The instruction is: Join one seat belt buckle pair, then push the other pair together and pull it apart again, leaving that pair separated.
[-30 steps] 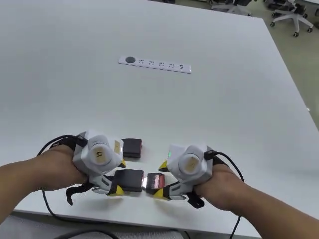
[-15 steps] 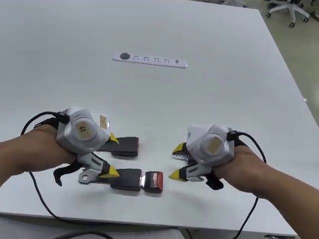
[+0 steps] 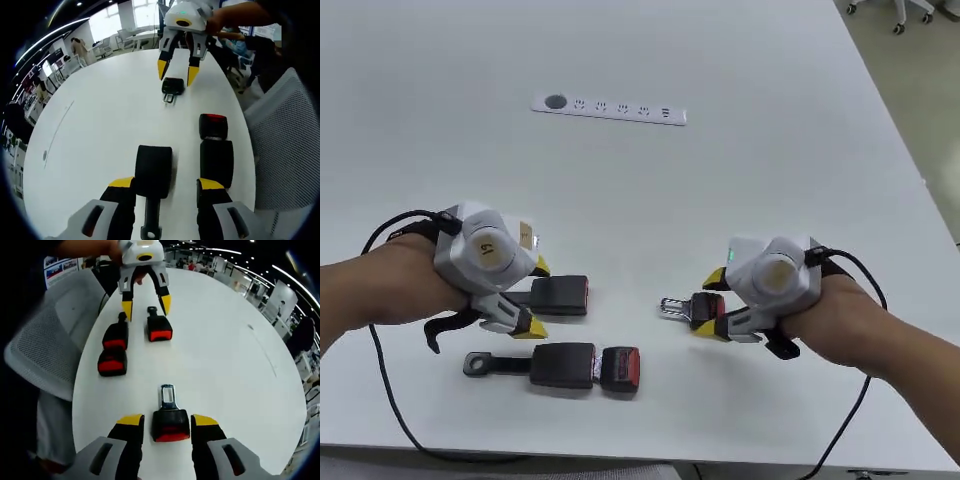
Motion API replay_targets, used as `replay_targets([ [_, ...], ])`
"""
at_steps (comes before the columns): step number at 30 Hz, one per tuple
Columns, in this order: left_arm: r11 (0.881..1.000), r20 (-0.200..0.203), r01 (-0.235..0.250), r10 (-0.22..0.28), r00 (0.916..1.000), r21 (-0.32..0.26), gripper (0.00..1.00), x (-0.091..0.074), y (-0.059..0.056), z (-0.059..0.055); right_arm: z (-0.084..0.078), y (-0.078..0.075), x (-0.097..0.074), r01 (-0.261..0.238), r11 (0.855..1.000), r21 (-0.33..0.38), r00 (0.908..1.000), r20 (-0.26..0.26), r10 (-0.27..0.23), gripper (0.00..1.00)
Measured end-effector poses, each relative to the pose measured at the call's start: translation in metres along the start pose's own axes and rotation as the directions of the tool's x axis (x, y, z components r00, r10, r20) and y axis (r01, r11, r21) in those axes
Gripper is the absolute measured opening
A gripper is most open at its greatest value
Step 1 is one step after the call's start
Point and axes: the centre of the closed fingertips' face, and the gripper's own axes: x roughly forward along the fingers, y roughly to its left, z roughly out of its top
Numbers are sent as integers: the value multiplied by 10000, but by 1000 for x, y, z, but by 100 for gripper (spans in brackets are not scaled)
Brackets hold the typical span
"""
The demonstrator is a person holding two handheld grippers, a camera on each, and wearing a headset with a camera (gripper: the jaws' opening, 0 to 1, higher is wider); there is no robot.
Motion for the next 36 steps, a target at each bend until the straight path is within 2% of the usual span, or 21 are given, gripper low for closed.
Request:
replay_targets([
  [7,9997,-142,192,-194,9997,-140,49,9,8,-6,-17,-2,13,-347,9994,-7,9984,-439,346,31],
  [15,9992,-336,390,-392,9987,-43,43,19,12,-9,-19,-3,18,-820,9966,110,9959,-383,823,33],
  [20,9991,-584,412,-416,9974,-76,43,23,15,-18,-19,-2,18,-1149,9934,46,9928,-348,1150,33],
  [24,9981,-509,438,-460,9976,-423,42,22,15,-16,-18,-3,20,-1370,9904,-204,9899,-409,1361,33],
  [28,9983,-428,432,-448,9981,-386,41,23,16,-19,-17,-4,21,-1397,9901,-170,9900,-198,1393,32],
  [31,9981,-361,594,-601,9975,-176,35,23,12,-18,-17,-5,23,-1384,9903,-115,9903,-115,1383,32],
  [36,9980,-370,621,-625,9974,-124,34,23,10,-16,-15,-5,24,-1094,9931,425,9938,-155,1101,32],
])
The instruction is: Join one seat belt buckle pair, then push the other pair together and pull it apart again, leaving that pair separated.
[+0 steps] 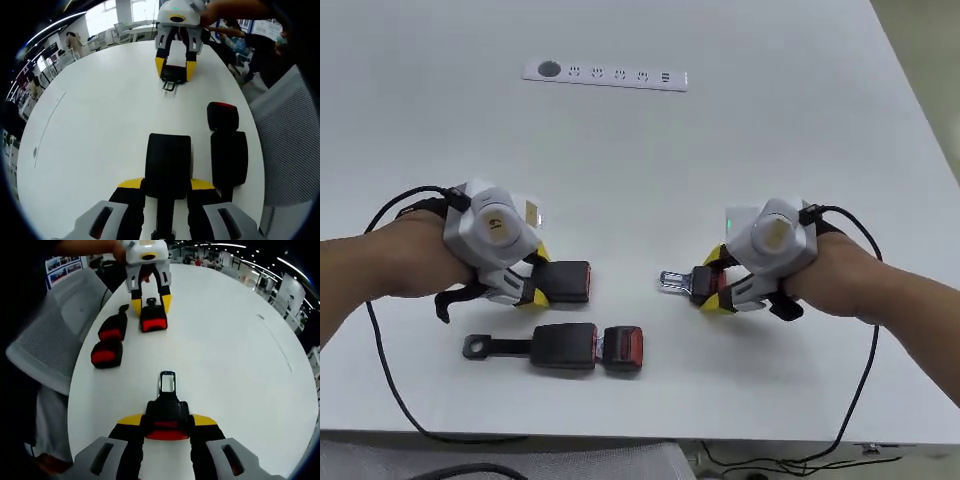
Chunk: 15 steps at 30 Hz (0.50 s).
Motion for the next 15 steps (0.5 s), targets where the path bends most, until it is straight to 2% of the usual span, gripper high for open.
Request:
replay_targets([
  [7,9997,-112,116,-114,9999,232,34,-1,-3,3,4,-2,3,71,10000,26,10000,-19,-71,32],
  [11,9999,-95,99,-98,9999,118,34,-1,1,0,8,-1,4,95,9999,33,10000,-14,-95,32],
  [15,10000,-97,-5,5,10000,-51,33,-1,-1,2,17,3,9,65,10000,-39,10000,21,-64,32],
])
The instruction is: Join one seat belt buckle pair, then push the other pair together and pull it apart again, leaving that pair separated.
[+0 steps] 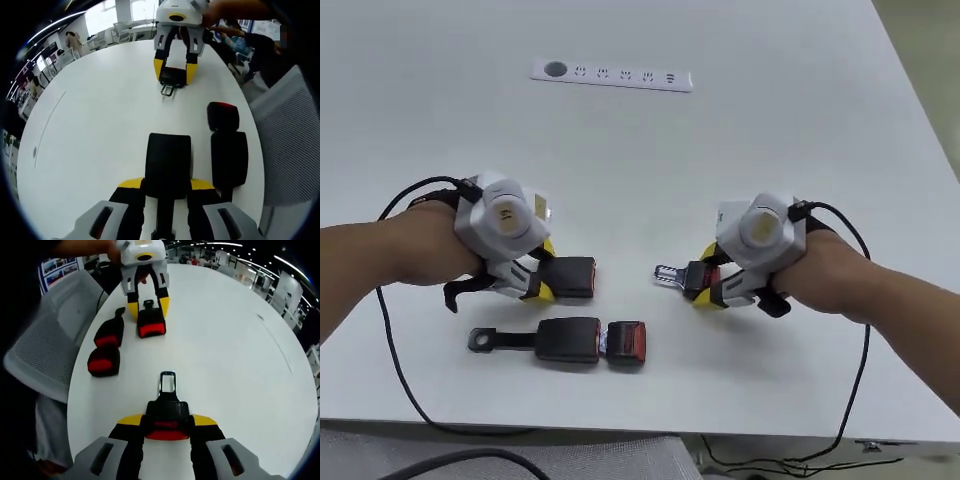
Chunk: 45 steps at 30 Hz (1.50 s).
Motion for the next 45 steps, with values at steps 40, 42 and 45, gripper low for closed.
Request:
replay_targets([
  [40,9993,-156,38,-32,9999,361,32,3,-1,-1,78,23,44,-640,9907,-1205,9972,298,680,32],
  [42,9990,-243,81,-70,9997,434,32,3,-3,1,77,22,44,-667,9897,-1269,9973,233,702,31],
  [45,9985,-271,133,-119,9996,531,32,2,-4,2,78,22,45,-704,9883,-1350,9971,191,736,31],
])
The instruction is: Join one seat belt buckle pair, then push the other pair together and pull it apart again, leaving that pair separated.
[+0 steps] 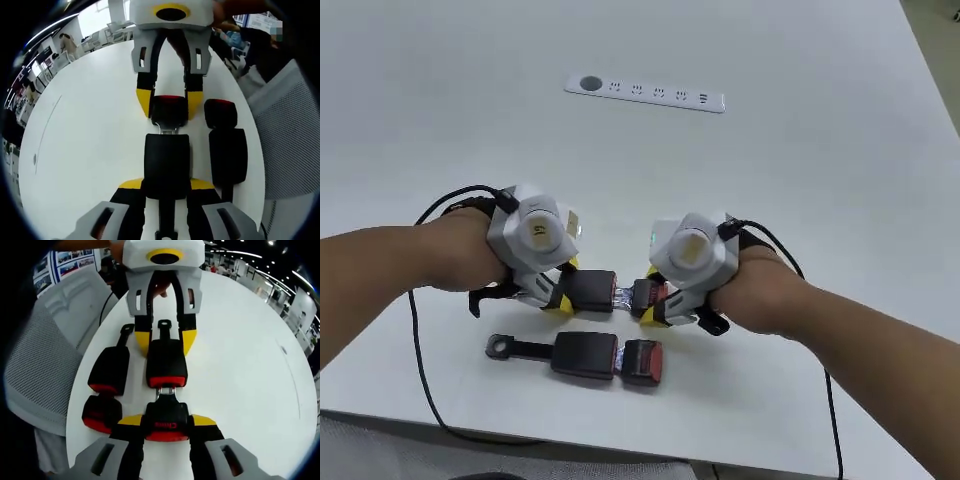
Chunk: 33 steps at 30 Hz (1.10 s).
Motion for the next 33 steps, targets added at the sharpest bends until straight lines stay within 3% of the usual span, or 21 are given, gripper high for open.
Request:
replay_targets([
  [9,10000,151,-11,11,9999,-18,32,-1,-1,0,5,-5,4,-33,10000,4,10000,-6,33,30],
  [14,10000,151,-47,49,9999,-75,32,-2,0,0,16,-1,12,-52,10000,-41,10000,8,52,30],
  [28,9996,127,-125,128,9998,-259,32,-2,-1,1,14,-2,8,-37,10000,50,10000,-56,37,31],
  [33,9993,9,-160,160,9999,-340,32,0,3,-4,5,-1,2,59,9999,151,9995,-314,-55,31],
])
